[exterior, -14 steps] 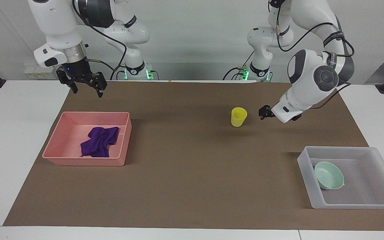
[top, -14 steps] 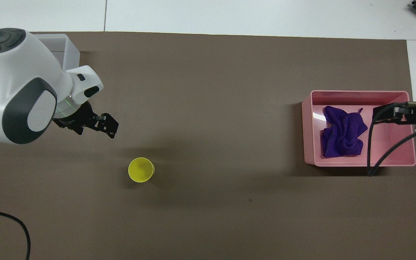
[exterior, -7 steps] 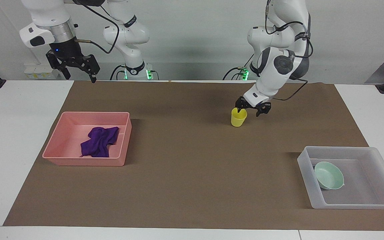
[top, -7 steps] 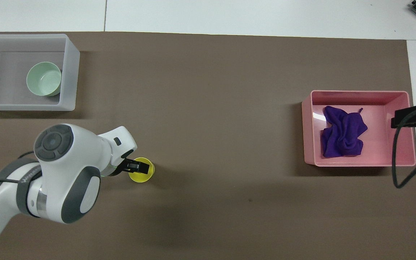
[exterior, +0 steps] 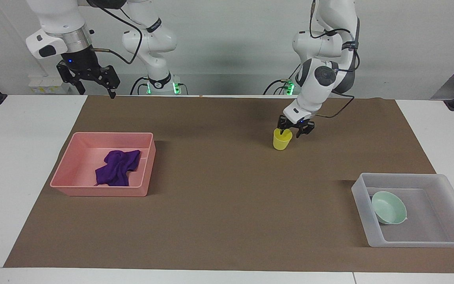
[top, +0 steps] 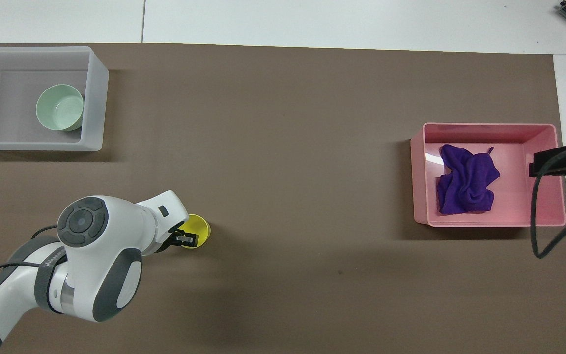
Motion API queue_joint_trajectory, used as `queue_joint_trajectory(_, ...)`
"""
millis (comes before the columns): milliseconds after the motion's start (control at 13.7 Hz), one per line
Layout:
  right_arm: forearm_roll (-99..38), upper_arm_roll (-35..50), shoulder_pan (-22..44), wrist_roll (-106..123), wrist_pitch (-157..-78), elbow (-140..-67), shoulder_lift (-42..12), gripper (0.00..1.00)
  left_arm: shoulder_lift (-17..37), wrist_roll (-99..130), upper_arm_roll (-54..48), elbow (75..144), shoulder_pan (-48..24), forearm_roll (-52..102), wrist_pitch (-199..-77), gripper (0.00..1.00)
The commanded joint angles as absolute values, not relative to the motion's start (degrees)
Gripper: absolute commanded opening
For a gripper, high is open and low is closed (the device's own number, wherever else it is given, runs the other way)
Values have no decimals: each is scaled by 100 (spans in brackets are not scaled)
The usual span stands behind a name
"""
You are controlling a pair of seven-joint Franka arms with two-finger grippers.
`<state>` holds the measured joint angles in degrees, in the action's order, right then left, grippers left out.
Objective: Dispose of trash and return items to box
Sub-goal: 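Move the left gripper to the yellow cup and grasp its rim, then lift the yellow cup with the left gripper and carry it into the clear bin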
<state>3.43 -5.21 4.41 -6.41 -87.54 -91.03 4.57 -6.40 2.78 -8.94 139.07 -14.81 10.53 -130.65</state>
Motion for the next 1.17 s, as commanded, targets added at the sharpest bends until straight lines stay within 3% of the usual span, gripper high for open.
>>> queue_joint_trajectory(0,246,-510,387,-475,-8692,-9237,580,100,-817,238,-817,14045,-1573,1143,-13157,0)
queue_joint_trajectory(511,61,-519,387,-246,-8930,-9554,703,100,-712,238,-782,13458,-1276,1151,-12668,0)
queue_joint_trajectory(876,219,-501,404,-229,-8790,-9106,352,100,-695,185,-773,11588,-240,1073,-10515,0)
queue_joint_trajectory(1096,202,-501,404,-246,-8841,-9202,413,100,-274,193,-765,10559,183,626,-10029,0)
